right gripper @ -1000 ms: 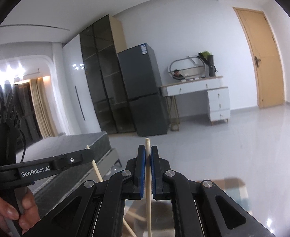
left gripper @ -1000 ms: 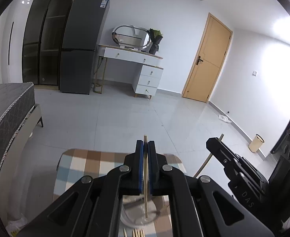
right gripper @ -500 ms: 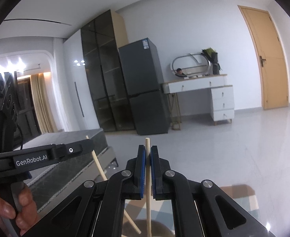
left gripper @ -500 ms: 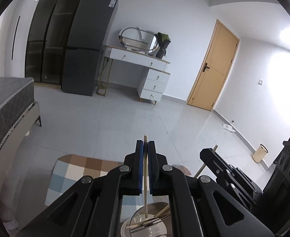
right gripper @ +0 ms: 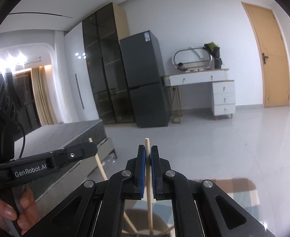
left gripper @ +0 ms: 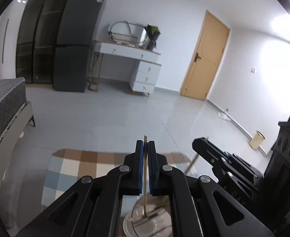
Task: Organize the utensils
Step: 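Lower both sticks into the holder compartments and open both tools, then move both open tools back toward the stick bundle on the rug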
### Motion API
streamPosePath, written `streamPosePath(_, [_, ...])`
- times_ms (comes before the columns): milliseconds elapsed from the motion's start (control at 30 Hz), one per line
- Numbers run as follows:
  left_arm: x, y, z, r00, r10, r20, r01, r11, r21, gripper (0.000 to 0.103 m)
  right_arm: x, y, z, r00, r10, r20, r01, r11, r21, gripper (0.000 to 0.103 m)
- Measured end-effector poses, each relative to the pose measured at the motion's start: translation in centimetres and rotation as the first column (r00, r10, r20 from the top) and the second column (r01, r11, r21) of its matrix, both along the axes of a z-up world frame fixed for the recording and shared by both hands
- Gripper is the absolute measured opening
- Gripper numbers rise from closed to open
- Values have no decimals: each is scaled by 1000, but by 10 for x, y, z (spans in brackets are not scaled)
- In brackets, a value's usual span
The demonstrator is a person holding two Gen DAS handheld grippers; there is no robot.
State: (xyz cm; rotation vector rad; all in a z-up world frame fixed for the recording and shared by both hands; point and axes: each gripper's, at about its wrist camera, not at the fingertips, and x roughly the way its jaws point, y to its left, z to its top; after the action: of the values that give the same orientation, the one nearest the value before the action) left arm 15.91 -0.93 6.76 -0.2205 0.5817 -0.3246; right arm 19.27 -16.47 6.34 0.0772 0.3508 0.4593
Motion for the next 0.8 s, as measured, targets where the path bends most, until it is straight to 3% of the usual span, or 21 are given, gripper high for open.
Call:
streamPosePath(133, [-2, 1, -2, 998, -16, -63, 17, 1000, 3, 0, -9, -3, -5, 999, 13, -39, -13, 1000, -5, 9])
streamPosePath(233, [-6, 1, 0, 992, -30, -123, 31, 999, 7, 3, -21, -9, -8, 998, -1, -65, 0, 1000, -8, 21])
streamPosePath(300, [-14, -1, 5, 991, -23, -132, 27, 999, 26, 23, -32, -14, -8, 997, -11, -79, 11, 1000, -2, 22])
streamPosePath(367, [-27, 0, 15, 993, -4, -116, 8, 999, 37, 43, -42, -19, -7, 996, -26, -90, 26, 1000, 3, 39])
streamPosePath(400, [-33, 2, 20, 994, 10, -105, -6, 999, 32, 51, -52, -24, -5, 995, -32, -92, 33, 999, 13, 42])
streamPosePath(500, [-49, 5, 36, 994, 63, -87, -59, 997, 45, 67, -71, -30, 0, 994, -49, -94, 52, 998, 24, 50])
streamPosePath(567, [-57, 6, 43, 994, 80, -79, -76, 995, 59, 72, -86, -35, 6, 994, -59, -91, 63, 997, 38, 59])
streamPosePath(667, [-76, 0, 62, 994, 96, -57, -90, 990, 106, 74, -104, -38, 17, 995, -65, -79, 68, 997, 39, 62])
streamPosePath(800, [-104, -2, 82, 994, 107, -28, -104, 990, 98, 82, -143, -43, 32, 997, -64, -29, 66, 997, 51, 65])
